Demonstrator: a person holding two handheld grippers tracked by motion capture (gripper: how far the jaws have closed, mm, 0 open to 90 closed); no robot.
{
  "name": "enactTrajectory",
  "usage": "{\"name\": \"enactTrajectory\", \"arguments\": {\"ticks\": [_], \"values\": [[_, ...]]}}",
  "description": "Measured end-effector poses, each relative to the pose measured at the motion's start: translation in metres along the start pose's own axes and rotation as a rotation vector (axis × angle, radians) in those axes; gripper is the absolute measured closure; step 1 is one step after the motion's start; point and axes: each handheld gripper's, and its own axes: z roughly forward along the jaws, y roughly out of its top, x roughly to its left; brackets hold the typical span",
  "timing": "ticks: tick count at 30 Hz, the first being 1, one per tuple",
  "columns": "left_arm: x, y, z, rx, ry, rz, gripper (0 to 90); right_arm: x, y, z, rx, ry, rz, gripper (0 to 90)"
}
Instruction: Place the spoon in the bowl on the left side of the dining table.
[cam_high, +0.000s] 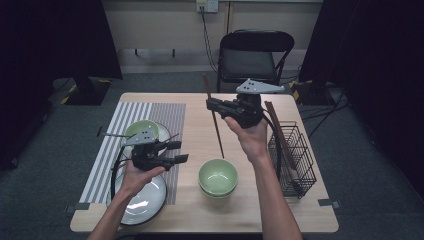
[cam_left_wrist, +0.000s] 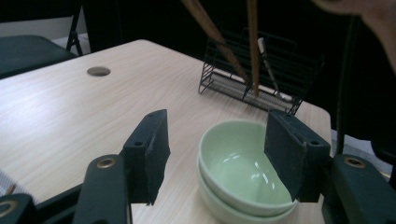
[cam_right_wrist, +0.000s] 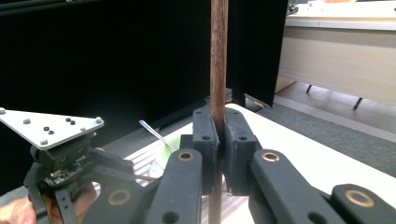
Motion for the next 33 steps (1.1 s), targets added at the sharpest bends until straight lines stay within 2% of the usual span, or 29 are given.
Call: {"name": "enactTrajectory", "arguments": {"ticks": [5,8,12,14,17,19,22,23,25,29,32,33], "values": [[-0.004,0.015,0.005,-0.039,0.003,-0.009,46.1,0.010,-0.006,0.014,0.008,0.029,0.019,85.1],[-0.006,0.018,0.008,-0.044,0.005,-0.008,46.2,0.014,-0.005,0.019,0.011,0.041,0.018,85.1],[-0.007,0.024,0.013,-0.063,-0.018,-0.009,45.4,0.026,-0.002,0.027,0.003,0.070,0.004,85.1],[-0.008,0.025,0.014,-0.081,-0.011,-0.020,48.1,0.031,-0.001,0.032,0.007,0.082,-0.006,85.1],[-0.005,0.023,0.015,-0.068,-0.006,-0.031,51.0,0.036,-0.006,0.040,0.011,0.108,0.005,85.1],[-0.002,0.022,0.014,-0.058,0.007,-0.023,53.5,0.038,-0.007,0.041,0.014,0.112,0.005,85.1],[0.000,0.020,0.010,-0.068,0.017,-0.033,55.8,0.039,-0.008,0.043,0.013,0.118,0.007,85.1],[0.002,0.019,0.008,-0.066,0.020,-0.024,57.1,0.039,-0.009,0.042,0.009,0.119,0.009,85.1],[0.002,0.017,0.005,-0.055,0.042,-0.021,62.5,0.038,-0.009,0.042,0.016,0.117,0.001,85.1],[0.003,0.016,0.001,-0.054,0.047,-0.002,66.5,0.037,-0.009,0.040,0.016,0.122,0.002,85.2],[0.002,0.016,0.000,-0.053,0.041,-0.007,69.0,0.036,-0.010,0.040,0.010,0.133,0.009,85.2],[0.001,0.018,0.002,-0.062,0.026,-0.017,69.2,0.036,-0.010,0.040,0.007,0.133,0.009,85.2]]}}
